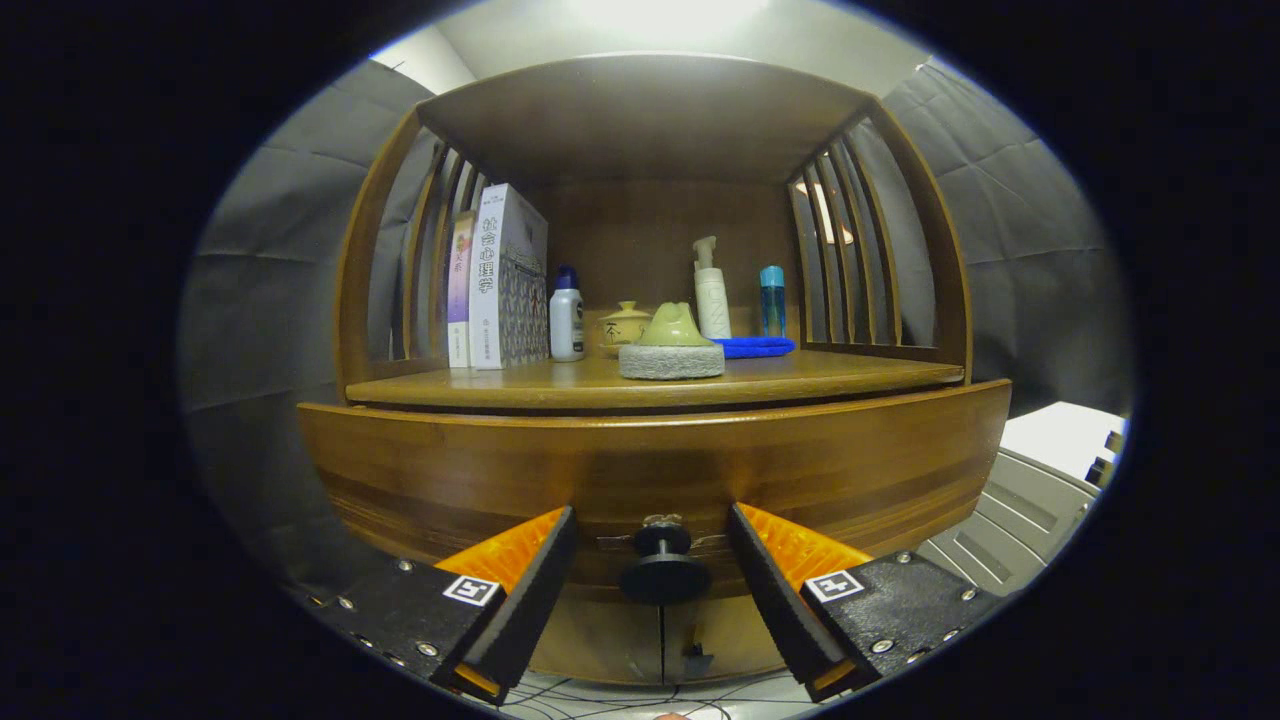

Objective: Pull open the drawer, take out the items inside it, and place them on the countertop above the cabinet.

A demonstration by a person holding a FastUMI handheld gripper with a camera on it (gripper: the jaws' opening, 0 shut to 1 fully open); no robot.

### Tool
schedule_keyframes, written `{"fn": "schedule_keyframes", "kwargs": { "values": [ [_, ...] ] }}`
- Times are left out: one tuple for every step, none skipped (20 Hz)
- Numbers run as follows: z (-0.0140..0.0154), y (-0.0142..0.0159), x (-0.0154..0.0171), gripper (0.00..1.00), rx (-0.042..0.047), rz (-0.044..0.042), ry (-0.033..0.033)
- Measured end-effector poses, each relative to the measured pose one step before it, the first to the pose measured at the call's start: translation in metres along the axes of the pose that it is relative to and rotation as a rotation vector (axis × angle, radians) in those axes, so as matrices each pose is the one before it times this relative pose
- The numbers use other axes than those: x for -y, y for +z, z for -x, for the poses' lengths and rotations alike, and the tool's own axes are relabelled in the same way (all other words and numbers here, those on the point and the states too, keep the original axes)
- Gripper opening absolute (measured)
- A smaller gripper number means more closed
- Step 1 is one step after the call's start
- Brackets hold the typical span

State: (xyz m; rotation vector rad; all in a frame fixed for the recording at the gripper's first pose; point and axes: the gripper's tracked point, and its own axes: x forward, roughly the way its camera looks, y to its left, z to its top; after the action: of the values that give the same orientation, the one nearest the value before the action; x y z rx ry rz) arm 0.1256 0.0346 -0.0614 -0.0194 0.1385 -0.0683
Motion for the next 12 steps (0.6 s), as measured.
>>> {"fn": "schedule_keyframes", "kwargs": {
  "values": [
    [-0.00349,-0.00003,-0.00065,0.95,-0.00273,-0.00155,-0.00136],
    [-0.00463,0.00157,-0.00036,0.95,0.00058,0.00120,0.00008],
    [-0.00422,-0.00071,0.00017,0.95,-0.00022,0.00084,-0.00082],
    [-0.00355,0.00074,0.00045,0.95,-0.00080,-0.00249,-0.00044],
    [-0.00280,0.00005,-0.00072,0.95,-0.00142,-0.00404,-0.00015],
    [-0.00324,0.00083,-0.00047,0.95,-0.00290,-0.00345,-0.00009],
    [-0.00205,0.00038,0.00046,0.95,0.00057,-0.00306,-0.00040],
    [-0.00279,-0.00087,-0.00010,0.95,-0.00245,0.00201,0.00047],
    [-0.00222,0.00088,0.00036,0.95,-0.00031,0.00267,0.00017],
    [-0.00223,0.00042,0.00003,0.95,-0.00259,-0.00181,0.00063],
    [-0.00303,0.00079,0.00000,0.95,-0.00181,-0.00132,0.00040],
    [-0.00127,-0.00072,-0.00049,0.95,-0.00890,0.00083,0.00235]
  ]
}}
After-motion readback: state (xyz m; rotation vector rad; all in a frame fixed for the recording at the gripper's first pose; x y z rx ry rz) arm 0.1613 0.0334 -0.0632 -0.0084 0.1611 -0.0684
